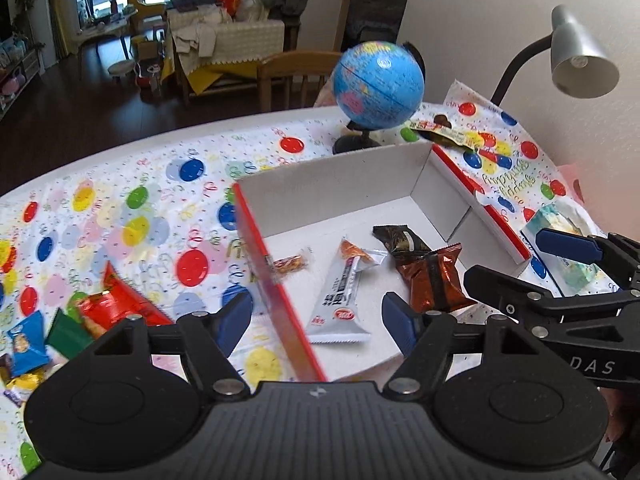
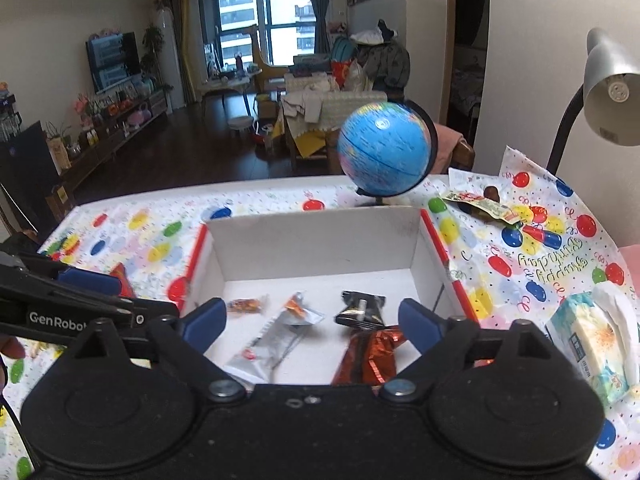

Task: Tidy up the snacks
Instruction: 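Move both grippers back over the snack pile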

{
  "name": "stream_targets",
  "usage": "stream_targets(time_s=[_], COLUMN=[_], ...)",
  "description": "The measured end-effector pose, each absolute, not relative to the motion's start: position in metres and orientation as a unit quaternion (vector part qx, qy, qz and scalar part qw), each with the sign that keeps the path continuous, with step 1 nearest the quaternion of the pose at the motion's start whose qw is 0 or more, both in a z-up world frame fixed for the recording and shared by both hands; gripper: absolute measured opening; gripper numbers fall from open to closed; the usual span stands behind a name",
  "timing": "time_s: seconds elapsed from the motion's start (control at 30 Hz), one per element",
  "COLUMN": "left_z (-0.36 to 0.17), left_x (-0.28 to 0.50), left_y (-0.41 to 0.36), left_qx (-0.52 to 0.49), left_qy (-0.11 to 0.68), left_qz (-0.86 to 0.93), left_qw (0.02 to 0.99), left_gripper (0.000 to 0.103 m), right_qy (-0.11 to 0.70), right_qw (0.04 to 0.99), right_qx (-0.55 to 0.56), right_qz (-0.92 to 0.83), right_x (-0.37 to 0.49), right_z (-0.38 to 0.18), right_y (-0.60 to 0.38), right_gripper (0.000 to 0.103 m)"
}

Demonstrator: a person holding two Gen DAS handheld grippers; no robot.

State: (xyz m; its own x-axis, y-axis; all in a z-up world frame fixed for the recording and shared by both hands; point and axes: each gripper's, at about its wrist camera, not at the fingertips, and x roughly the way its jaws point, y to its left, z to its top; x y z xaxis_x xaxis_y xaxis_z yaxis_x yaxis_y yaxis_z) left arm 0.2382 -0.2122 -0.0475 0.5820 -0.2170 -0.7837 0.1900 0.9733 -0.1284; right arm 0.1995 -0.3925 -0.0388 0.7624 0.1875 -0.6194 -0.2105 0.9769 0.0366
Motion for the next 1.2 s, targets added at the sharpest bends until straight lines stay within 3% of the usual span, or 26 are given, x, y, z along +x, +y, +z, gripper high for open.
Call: stream_targets(time_s=[0.27, 0.43, 0.57, 0.8, 1.2], left_z=[-0.03, -0.021, -0.016, -0.015, -0.029], left_x=[0.195, 0.169, 0.151, 0.127, 0.093], left_y=[-0.172, -0.145, -0.123, -0.073, 0.006], left_qx=[-0.024, -0.035, -0.04, -0.066, -0.066], left_qy=[0.417, 0.403, 0.393, 0.38, 0.379], left_qz=[-0.115, -0.122, -0.121, -0.101, -0.056], left_qw=[0.901, 0.906, 0.911, 0.917, 0.922], left_gripper=[0.079, 0.088, 0.088, 0.102, 0.103], right_qy=[0.305, 0.294, 0.29, 0.287, 0.299], right_qw=[0.945, 0.946, 0.946, 0.944, 0.936], right_qx=[0.005, 0.012, 0.018, 0.03, 0.006], right_qz=[0.122, 0.135, 0.145, 0.163, 0.188], right_x=[0.166, 0.143, 0.129, 0.112, 0.093], right_z=[-0.024, -0.016, -0.013, -0.012, -0.025], right_y=[-0.367, -0.344, -0.325, -0.288, -0.213], right_gripper=[0.101, 0.103, 0.103, 0.103, 0.103])
